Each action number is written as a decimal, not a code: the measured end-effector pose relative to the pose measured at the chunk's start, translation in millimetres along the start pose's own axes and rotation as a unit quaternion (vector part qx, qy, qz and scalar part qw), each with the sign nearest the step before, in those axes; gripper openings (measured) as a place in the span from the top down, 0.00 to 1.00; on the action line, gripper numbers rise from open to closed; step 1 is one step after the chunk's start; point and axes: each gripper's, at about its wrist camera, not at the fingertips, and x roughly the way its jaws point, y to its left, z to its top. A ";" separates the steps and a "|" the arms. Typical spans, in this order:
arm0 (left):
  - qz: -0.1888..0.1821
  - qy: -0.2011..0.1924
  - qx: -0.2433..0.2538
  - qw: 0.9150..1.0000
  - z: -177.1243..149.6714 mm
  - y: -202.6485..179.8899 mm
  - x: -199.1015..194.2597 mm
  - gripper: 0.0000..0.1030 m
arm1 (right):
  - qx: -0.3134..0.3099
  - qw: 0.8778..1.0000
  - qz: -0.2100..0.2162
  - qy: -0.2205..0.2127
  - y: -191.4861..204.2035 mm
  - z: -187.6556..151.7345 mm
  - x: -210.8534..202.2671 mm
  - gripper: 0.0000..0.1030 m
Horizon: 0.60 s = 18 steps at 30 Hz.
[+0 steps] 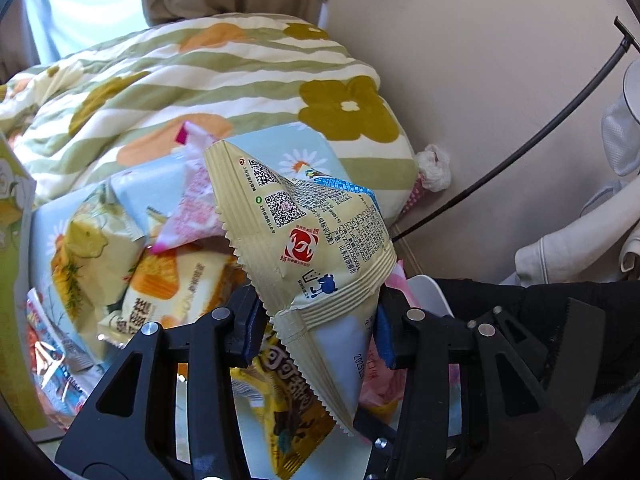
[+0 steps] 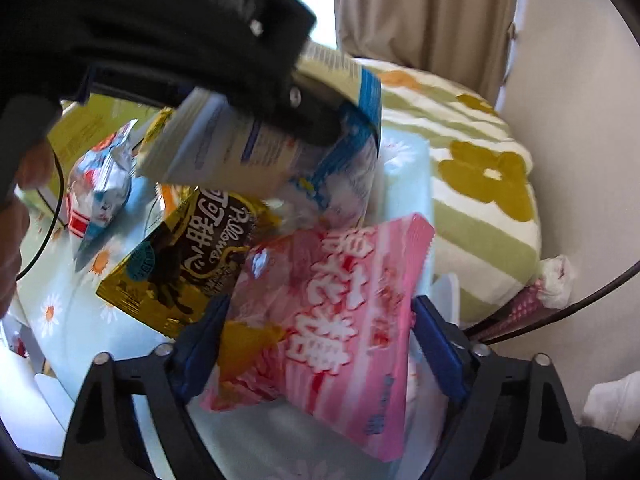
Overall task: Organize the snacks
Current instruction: 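Grasp the cream bag with the left gripper while the right grasps the pink candy bag, then carry both bags over the green box and open both grippers to drop them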
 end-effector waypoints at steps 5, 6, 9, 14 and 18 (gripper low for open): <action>-0.001 -0.002 -0.011 1.000 -6.0 6.8 -4.5 0.61 | 0.013 1.000 0.015 0.007 -4.1 -1.8 3.3 0.33; -0.001 -0.003 -0.012 1.000 -6.7 6.9 -6.0 0.61 | 0.014 1.000 0.017 0.007 -4.8 -1.7 3.0 0.35; -0.002 -0.009 -0.017 1.000 -7.2 7.4 -13.2 0.61 | 0.014 1.000 0.015 0.007 -4.4 -0.8 -1.2 0.37; 0.000 -0.019 -0.019 1.000 -4.1 5.7 -26.4 0.61 | 0.022 1.000 0.012 0.004 -3.8 -0.9 -16.9 0.38; -0.004 -0.032 -0.023 0.999 -5.1 4.4 -44.4 0.61 | 0.033 0.999 0.008 -0.004 -6.2 4.0 -31.8 0.38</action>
